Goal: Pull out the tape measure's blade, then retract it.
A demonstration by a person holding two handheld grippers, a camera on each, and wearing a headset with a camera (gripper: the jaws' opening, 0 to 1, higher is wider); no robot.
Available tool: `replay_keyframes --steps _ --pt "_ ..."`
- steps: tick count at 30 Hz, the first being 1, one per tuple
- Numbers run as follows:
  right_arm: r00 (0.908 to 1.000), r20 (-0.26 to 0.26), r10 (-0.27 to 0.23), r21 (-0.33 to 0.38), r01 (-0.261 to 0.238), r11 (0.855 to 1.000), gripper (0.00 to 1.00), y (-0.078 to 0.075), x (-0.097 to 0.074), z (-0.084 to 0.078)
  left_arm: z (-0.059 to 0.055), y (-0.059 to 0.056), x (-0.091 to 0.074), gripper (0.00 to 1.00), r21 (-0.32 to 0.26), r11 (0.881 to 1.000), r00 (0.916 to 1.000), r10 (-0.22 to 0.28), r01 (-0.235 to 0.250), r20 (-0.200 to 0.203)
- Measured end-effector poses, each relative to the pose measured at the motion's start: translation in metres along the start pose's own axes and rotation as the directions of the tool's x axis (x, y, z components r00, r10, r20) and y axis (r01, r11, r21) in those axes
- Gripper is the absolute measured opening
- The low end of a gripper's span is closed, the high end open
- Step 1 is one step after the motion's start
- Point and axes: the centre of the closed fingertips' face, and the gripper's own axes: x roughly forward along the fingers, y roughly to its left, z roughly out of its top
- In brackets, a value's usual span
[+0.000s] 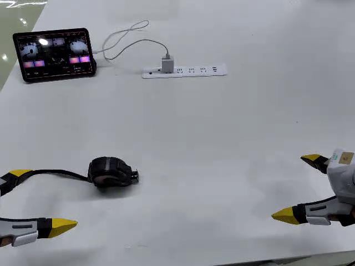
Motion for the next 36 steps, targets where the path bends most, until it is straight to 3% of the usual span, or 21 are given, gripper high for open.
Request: replay_keyframes --steps 5,11,16,20,26,30,36 --pt "0.9999 -0.003 -0.011 -0.018 0.011 1.0 0.99 -0.002 0.001 -0.001 -0.003 0.004 -0.001 0.99 0.008 1.0 0.9999 -0.001 0.002 -0.017" --pt "1.0 -0.002 0.0 -0.026 0.0 1.0 0.99 -0.004 0.004 0.007 0.0 0.009 -0.002 0.99 0.067 0.998 0.9994 -0.017 0.019 -0.029" --pt "0.9997 0.024 -0.001 -0.054 0.003 0.999 0.99 -0.008 0.005 0.026 0.013 0.008 0.002 0.99 0.114 0.992 0.9977 -0.058 0.062 -0.033" --pt "0.9992 0.031 0.025 -0.064 -0.023 0.998 0.99 -0.004 0.01 0.035 0.023 0.008 0.006 0.99 0.161 0.984 0.997 -0.073 0.076 -0.026" --pt "0.9969 0.037 0.07 -0.107 -0.066 0.992 0.99 0.003 0.02 0.05 0.034 0.008 0.015 0.99 0.195 0.975 0.9939 -0.098 0.106 -0.051" --pt "0.9967 0.041 0.07 -0.156 -0.063 0.986 0.99 0.004 0.026 0.059 0.037 0.006 0.02 0.99 0.199 0.972 0.9907 -0.115 0.127 -0.072" --pt "0.991 0.068 0.115 -0.129 -0.106 0.986 0.99 0.009 0.036 0.075 0.045 0.002 0.029 0.99 0.226 0.962 0.9867 -0.132 0.151 -0.094"
